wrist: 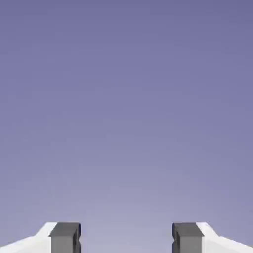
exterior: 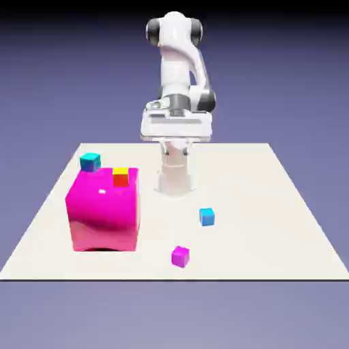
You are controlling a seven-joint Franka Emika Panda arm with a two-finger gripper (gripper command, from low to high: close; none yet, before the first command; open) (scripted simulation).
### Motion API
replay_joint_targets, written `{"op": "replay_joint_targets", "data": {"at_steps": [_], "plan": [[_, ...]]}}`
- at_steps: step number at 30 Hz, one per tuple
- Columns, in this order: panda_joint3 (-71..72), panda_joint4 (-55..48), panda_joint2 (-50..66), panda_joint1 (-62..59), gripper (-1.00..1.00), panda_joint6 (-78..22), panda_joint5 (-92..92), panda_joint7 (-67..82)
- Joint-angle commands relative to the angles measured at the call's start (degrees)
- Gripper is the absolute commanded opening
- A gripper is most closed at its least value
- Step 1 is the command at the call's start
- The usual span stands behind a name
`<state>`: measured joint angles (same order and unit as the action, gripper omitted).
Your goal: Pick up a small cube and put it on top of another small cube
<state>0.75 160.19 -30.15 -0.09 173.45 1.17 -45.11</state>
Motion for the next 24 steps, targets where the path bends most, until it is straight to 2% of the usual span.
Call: {"op": "replay_joint_targets", "data": {"at_steps": [1, 21, 24], "plan": [[0.6, -0.7, 2.1, -0.6, 0.00, -0.5, 1.0, -2.2], [13.1, -14.1, 43.6, -13.5, 0.00, -9.6, 20.3, -46.1], [11.6, -15.1, 46.2, -12.5, 0.00, -8.4, 22.2, -48.1]]}}
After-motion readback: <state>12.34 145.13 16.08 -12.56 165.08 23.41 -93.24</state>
